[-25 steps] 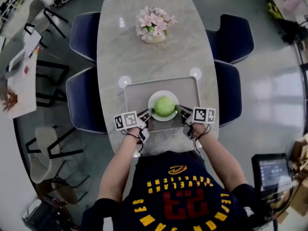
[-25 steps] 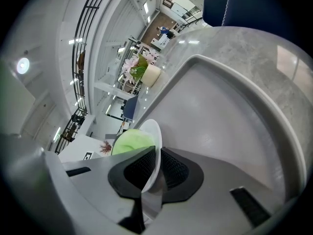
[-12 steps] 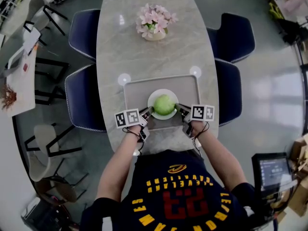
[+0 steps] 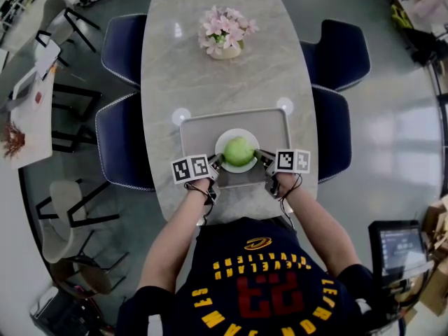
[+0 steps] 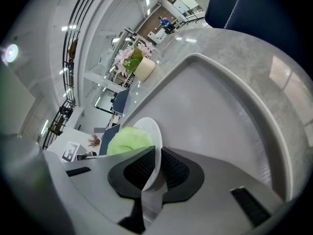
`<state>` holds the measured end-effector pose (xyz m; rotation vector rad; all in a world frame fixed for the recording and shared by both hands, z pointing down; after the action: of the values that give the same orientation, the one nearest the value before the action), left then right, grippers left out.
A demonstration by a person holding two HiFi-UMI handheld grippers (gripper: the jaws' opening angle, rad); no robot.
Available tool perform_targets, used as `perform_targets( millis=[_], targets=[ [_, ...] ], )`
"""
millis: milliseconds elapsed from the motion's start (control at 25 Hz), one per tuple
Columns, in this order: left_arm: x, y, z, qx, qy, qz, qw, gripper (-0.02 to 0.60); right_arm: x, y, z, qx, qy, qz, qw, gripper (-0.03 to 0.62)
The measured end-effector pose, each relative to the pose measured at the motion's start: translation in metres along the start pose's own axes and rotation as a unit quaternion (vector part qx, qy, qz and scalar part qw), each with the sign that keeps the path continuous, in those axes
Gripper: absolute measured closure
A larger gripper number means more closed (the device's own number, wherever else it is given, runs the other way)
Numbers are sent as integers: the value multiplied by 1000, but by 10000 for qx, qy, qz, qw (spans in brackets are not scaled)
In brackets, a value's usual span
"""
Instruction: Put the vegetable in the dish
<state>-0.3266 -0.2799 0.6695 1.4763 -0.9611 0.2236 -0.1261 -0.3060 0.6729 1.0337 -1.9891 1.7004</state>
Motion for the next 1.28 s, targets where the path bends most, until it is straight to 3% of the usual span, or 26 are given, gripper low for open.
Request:
perform_targets(
  millis=[640, 880, 1080, 1280],
  targets=[
    [6, -3, 6, 295, 139, 724, 9968, 538, 3, 3, 6, -755, 170, -762, 9941, 562],
    [4, -5, 3, 347, 0, 855, 9957, 537, -1, 13, 10, -1680, 161, -1318, 9768, 551],
    [2, -7, 1, 468, -91, 1003, 9938, 531, -7, 9, 13, -1514, -14, -1292, 9800, 553],
    [-5, -3, 1, 372, -396, 922, 9943, 532, -13, 3, 10, -1227, -194, -1215, 9848, 553]
  ],
)
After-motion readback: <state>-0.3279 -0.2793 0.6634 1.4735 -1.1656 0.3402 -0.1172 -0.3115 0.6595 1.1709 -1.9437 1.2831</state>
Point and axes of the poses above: the fingertips, and each gripper's own axes: x forward along the fingers, y to its left, z out of its top, the point moved 5 cm from there along -x, backward along the fingers, and after that the axes turned 1 degree about -z, right-handed, at the moved point
